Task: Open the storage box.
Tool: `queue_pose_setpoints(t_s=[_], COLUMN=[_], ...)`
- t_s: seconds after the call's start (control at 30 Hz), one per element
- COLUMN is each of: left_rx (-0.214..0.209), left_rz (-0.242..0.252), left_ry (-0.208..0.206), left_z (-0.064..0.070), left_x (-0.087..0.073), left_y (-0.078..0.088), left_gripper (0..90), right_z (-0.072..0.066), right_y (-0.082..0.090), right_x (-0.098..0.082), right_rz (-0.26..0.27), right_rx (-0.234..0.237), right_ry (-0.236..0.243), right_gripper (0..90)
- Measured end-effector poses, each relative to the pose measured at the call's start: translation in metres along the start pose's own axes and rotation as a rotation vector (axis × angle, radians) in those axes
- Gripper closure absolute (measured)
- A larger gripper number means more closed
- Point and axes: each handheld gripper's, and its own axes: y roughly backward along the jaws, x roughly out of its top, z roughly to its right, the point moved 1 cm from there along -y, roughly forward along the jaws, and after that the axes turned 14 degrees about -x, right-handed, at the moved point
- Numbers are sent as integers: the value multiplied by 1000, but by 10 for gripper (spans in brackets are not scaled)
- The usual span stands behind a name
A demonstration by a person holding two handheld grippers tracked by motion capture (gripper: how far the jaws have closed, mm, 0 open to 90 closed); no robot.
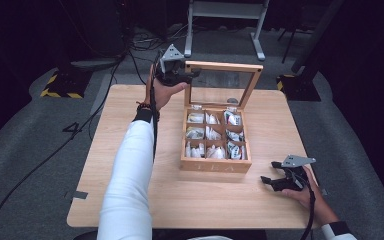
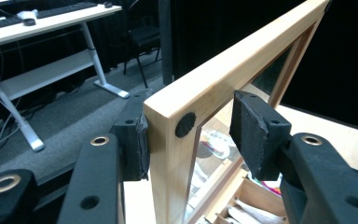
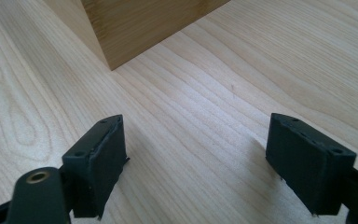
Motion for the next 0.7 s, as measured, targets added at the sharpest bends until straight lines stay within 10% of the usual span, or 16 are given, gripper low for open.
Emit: queue_pose_setpoints(t_s=[0.4, 0.7], left_rx=[5, 109], left_rz=[52, 52], left_ry=[35, 59], left_z=[-20, -29], left_x=[0, -8], left_y=[-11, -25], left_gripper=[498, 538], right_z=[-1, -1], right_y=[-1, 0], right_x=[0, 0], right_rz=[0, -2], right_rx=[-4, -3], right_ry=[-2, -4], right_gripper=[190, 190])
